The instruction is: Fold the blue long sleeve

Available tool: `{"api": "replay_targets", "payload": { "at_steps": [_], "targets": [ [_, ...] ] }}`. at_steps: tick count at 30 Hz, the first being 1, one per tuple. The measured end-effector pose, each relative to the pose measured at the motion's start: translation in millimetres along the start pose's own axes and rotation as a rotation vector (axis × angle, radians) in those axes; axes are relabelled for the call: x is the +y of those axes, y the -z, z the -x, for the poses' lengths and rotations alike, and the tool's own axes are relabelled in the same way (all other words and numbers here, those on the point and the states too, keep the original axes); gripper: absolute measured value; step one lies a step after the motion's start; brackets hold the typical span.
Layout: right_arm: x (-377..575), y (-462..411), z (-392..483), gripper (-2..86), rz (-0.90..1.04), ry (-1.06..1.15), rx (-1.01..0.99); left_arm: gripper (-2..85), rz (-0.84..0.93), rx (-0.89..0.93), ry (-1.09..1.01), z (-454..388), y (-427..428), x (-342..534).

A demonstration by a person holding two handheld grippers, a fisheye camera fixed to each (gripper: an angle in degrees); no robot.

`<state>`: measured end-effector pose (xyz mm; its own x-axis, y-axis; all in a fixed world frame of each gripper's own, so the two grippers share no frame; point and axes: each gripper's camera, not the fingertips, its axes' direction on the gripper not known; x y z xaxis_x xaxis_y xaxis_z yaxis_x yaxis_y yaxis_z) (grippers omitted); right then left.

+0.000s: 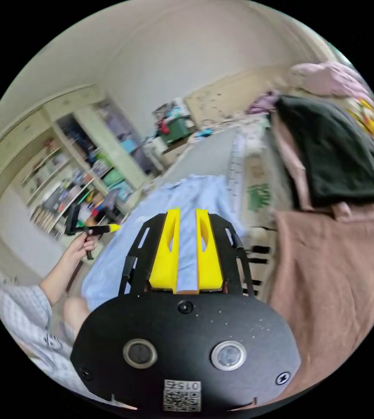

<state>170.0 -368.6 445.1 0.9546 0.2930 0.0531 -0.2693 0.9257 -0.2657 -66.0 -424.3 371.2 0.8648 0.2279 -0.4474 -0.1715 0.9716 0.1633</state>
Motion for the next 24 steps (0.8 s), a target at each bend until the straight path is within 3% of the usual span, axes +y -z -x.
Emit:
{"api": "replay_targets", "payload": {
  "at_steps": [2, 8, 13, 15, 17, 19, 24],
  "targets": [
    [12, -18, 56, 7.5, 0.117, 0.198, -0.130, 8.3, 0.013, -0.015, 0.054, 6, 18, 57],
    [75, -68, 179, 9.8, 0.415, 0.506, -0.424, 9.1, 0.013, 0.052, 0.082, 5, 27, 131],
    [123, -111, 241, 12.7, 0.653, 0.746, -0.276, 8.7, 0.063, 0.067, 0.045, 12, 6, 149],
    [135, -123, 250, 12.0, 0.710, 0.809, -0.196, 7.2, -0.014, 0.080, -0.011, 17, 4, 162],
    [141, -128, 255, 7.2, 0.671, 0.876, -0.040, 4.7, -0.046, 0.256, 0.051, 39, 4, 174],
    [138, -127, 256, 5.1, 0.685, 0.900, -0.066, 3.2, -0.095, 0.313, 0.006, 43, 15, 172],
    [121, -121, 244, 4.3, 0.668, 0.804, -0.210, 1.8, 0.031, 0.149, -0.105, 28, 16, 175]
  ]
}}
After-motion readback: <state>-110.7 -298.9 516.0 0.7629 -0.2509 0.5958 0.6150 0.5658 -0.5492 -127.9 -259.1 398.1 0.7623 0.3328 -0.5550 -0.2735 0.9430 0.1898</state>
